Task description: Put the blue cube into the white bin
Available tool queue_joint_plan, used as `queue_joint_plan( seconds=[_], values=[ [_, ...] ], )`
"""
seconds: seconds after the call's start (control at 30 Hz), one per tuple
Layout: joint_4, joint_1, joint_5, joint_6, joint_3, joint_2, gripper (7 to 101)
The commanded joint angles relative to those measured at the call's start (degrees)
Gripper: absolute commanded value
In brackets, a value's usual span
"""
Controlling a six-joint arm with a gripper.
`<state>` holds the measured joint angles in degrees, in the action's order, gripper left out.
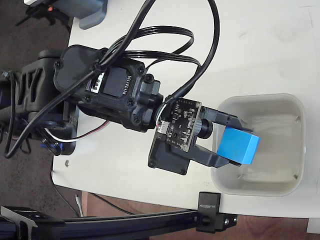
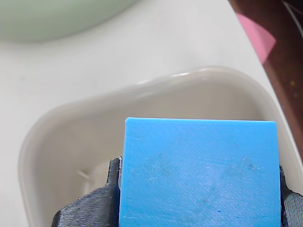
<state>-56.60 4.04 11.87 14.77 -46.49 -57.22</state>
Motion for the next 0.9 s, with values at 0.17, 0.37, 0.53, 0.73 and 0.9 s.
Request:
queue_joint_plan(
  seconds=[0.17, 0.37, 0.53, 0.73, 0.9],
  values=[
    [-0.3, 0.4, 0.4, -0.5, 3.1, -2.9, 100.0],
    [-1.0, 0.0, 2.2, -2.1, -8.3, -12.7, 100.3],
    [4.8, -2.5, 3.9, -6.9, -37.1, -35.2, 100.3],
    [4.4, -5.2, 3.3, -9.3, -68.8, -65.2, 100.3],
    [3.3, -10.8, 4.9, -8.3, -92.3, -90.1, 100.3]
  ],
)
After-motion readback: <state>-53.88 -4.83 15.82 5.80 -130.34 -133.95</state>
